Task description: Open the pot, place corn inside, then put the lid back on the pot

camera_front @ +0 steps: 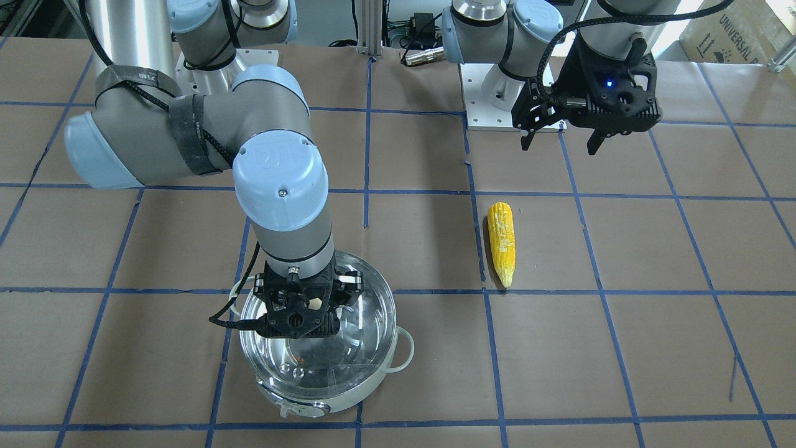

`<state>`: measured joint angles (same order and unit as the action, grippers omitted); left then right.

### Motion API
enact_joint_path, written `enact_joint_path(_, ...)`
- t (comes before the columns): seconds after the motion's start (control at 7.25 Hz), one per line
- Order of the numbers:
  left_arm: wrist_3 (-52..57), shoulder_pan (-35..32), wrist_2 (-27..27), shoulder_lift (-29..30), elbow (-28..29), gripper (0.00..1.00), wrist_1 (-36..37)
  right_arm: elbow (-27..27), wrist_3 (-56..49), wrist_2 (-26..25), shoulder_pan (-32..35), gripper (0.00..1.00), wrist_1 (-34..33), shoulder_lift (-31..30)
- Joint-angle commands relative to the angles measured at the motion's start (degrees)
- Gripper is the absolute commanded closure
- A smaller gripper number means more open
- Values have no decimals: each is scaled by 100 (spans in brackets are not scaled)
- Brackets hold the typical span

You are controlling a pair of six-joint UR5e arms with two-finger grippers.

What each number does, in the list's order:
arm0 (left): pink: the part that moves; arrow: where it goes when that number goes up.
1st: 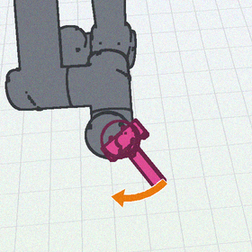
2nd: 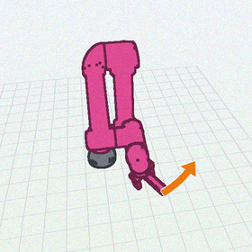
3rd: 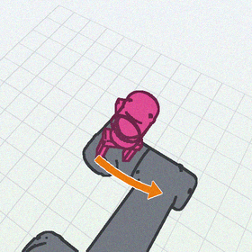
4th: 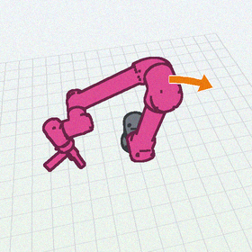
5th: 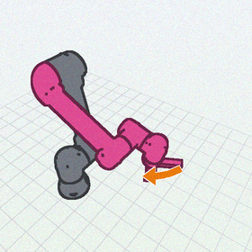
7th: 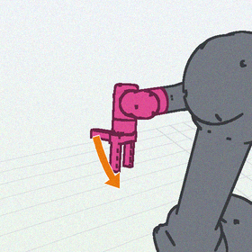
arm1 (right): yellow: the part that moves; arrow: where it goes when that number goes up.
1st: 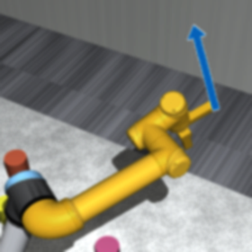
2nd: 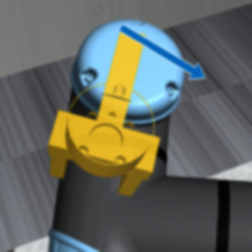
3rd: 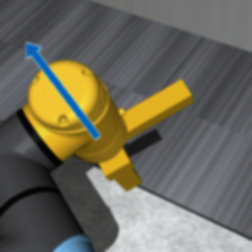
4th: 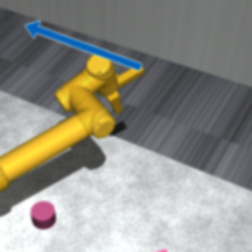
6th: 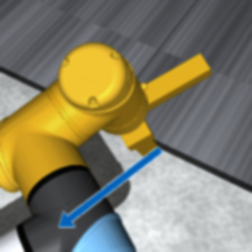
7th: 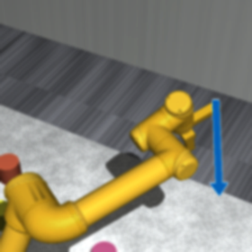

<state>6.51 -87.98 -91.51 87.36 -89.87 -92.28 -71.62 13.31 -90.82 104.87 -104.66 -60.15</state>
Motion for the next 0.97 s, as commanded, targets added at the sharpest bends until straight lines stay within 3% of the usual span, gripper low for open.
enact_joint_path(0.0, 0, 0, 2, 0, 4, 0, 0, 42, -3, -32, -10, 66, 68, -57)
enact_joint_path(0.28, 0, 0, 2, 0, 4, 0, 0, 147, -3, -40, -54, 67, 365, -189)
enact_joint_path(0.83, 88, 61, 11, 87, -275, 0, 8, 903, -406, -23, -579, 68, 2008, -768)
